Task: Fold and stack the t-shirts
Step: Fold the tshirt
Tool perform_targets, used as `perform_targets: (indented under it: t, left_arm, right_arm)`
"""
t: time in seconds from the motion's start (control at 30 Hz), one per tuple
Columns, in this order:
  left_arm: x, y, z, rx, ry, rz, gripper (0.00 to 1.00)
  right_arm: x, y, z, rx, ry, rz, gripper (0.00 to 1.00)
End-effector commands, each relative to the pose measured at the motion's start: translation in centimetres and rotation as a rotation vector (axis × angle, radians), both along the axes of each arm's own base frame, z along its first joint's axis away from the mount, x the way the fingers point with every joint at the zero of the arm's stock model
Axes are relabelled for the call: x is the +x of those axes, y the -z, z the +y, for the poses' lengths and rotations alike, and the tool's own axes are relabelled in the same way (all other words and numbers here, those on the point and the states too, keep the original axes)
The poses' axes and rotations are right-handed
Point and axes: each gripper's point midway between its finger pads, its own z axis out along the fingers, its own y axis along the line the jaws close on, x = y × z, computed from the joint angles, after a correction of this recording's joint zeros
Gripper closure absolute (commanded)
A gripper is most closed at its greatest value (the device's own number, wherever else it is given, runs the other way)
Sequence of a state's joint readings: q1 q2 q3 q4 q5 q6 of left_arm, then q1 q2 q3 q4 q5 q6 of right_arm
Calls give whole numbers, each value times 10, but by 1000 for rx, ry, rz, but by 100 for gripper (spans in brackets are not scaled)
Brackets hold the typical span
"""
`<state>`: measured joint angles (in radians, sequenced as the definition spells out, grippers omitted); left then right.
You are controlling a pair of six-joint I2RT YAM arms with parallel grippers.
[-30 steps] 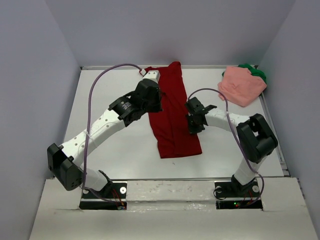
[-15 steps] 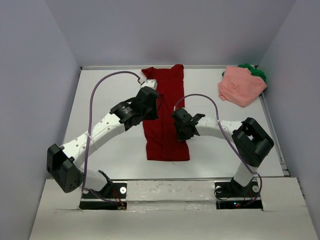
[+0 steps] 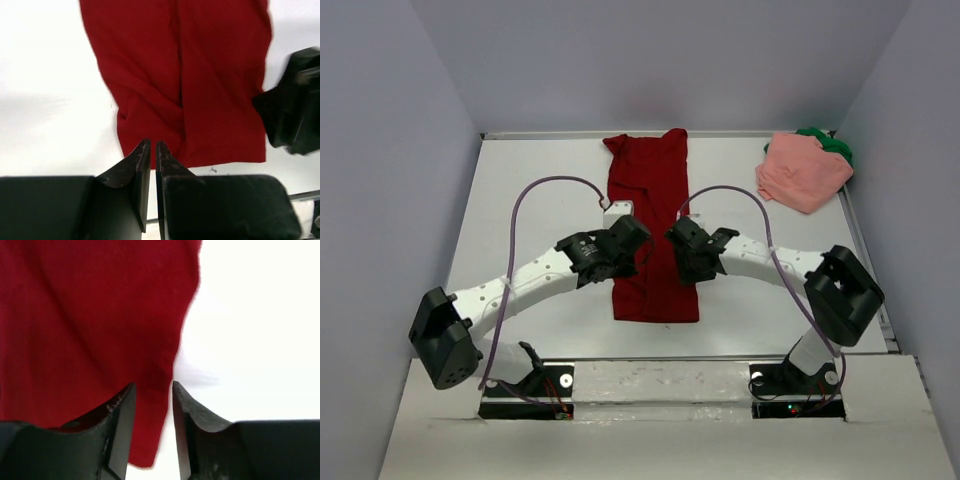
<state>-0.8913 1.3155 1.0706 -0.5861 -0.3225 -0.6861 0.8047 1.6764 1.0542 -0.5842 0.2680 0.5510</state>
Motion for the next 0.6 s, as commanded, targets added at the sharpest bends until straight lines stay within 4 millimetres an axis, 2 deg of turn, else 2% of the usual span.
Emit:
perform_targets:
  t: [0.0, 0.03, 0.07, 0.13, 0.2, 0.23, 0.3, 0.33, 0.47, 0.57]
  left_arm:
    - [-21, 36, 28, 163, -137, 101, 80]
    - [-24, 39, 27, 179, -144, 124, 80]
    - [-29, 53, 26, 221, -146, 160, 80]
    - [-41, 65, 16, 201, -130, 216, 80]
    - [-65, 77, -4, 105, -48, 315, 80]
    - [-68, 80, -14, 23, -25, 314, 80]
    - [-75, 79, -23, -53, -15, 332, 80]
    - [-76, 82, -21, -68, -33, 332, 80]
    - [-73, 75, -2, -37, -110, 295, 79]
    - [-77, 71, 3, -53, -126, 295, 79]
  right_arm:
    - [-3, -45, -18, -2, 66, -91, 46]
    - [-5, -53, -20, 9, 72, -99, 43]
    - [-8, -57, -19, 15, 67, -100, 42]
    - [-18, -60, -20, 36, 61, -74, 38]
    - [-31, -59, -25, 75, 53, -60, 35]
    - [-36, -59, -16, 136, 25, -49, 34]
    - [-45, -64, -15, 203, 13, -59, 33]
    - [-53, -56, -16, 226, 7, -35, 33]
    - [-68, -53, -17, 283, 0, -12, 33]
    - [-75, -51, -16, 322, -12, -5, 33]
